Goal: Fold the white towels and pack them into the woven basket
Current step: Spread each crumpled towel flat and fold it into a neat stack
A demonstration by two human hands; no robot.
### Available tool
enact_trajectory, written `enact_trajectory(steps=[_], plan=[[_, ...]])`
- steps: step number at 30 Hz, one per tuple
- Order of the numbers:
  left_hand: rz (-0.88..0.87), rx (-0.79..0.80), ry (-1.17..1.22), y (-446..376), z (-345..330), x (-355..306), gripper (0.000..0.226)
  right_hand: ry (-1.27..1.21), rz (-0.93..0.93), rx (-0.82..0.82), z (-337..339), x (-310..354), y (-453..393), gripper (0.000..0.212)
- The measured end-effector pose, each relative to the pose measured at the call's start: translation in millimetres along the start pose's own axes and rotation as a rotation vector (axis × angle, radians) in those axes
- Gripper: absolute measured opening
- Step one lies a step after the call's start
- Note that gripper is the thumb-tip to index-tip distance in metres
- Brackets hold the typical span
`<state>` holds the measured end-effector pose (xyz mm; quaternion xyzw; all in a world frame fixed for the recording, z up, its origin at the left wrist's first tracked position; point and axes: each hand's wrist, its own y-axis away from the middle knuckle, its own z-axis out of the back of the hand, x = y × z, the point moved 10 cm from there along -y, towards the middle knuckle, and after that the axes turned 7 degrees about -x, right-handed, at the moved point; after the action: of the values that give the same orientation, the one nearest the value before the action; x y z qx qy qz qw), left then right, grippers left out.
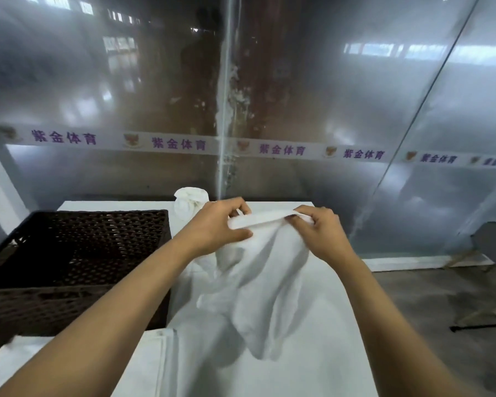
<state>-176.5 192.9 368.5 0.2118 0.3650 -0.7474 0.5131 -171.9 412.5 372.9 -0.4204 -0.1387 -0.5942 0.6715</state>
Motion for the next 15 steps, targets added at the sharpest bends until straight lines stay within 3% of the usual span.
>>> enact_trajectory(steps=[2,5,8,11,13,15], plan=[[0.056,0.003,-0.028,7,12,18,0.021,0.025,-0.059,-0.025,9,-3,-1,0.018],[0.121,-0.084,0.164,14,32,31,0.013,0.262,-0.116,0.025,8,-8,-1,0.024],[0.06,-0.119,0.265,9,37,10,0.008,0.44,0.015,0.093,-7,13,4,0.016],[-0.009,-0.075,0.258,-2,27,-18,0.011,0.113,0.173,0.247,-35,60,13,0.055],[0.012,-0.101,0.262,-10,25,-26,0.019,-0.115,0.182,0.302,-46,83,12,0.052],[0.097,-0.158,0.319,-15,30,-22,0.032,-0.252,0.105,0.298,-44,86,4,0.031]])
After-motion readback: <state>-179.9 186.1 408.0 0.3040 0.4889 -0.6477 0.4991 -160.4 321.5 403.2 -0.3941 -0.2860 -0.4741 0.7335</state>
